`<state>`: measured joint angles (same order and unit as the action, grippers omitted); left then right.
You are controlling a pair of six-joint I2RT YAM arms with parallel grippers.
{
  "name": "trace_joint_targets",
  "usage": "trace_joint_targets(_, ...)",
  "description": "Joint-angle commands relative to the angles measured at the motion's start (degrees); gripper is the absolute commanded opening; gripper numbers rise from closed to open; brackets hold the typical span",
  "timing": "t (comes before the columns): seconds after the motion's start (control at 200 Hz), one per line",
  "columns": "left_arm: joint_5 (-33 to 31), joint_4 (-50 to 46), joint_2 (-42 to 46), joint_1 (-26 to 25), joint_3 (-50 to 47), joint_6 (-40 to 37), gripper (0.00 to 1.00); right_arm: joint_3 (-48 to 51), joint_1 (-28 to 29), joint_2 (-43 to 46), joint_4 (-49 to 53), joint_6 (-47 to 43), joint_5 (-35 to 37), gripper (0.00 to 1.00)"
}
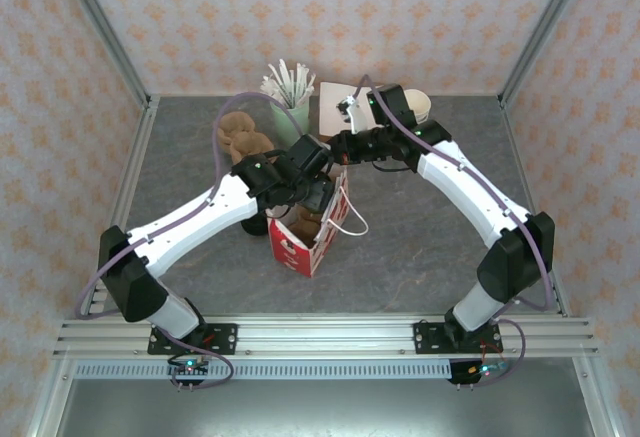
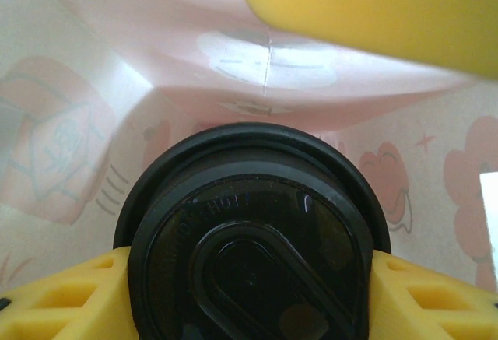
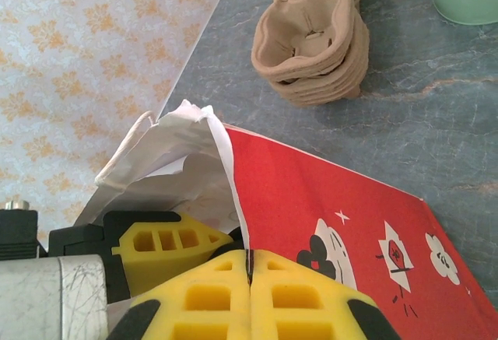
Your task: Pack the takeout coffee
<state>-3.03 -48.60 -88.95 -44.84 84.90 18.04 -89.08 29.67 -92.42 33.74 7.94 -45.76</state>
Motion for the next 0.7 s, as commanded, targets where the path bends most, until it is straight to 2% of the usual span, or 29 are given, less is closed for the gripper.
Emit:
trace_joint_targets(0.0,0.09,1.31,-1.49,0.41,-0.76,-1.13,0.59,-1.63,-0.18,-0.57,-3.14,1.7,-0.57,0.02)
trace_joint_targets(0.365,2.26,1.8,-1.82,0.48,-2.46,-1.5,0.59,-1.32,-1.26,-1.51,-5.45,5.81,1.64,0.01)
trace_joint_targets(0.696,2.06,1.56,-4.84,0.46,-0.49,-2.75,0.59,-0.91,-1.37,-0.91,-8.06,5.94,-0.41,0.0)
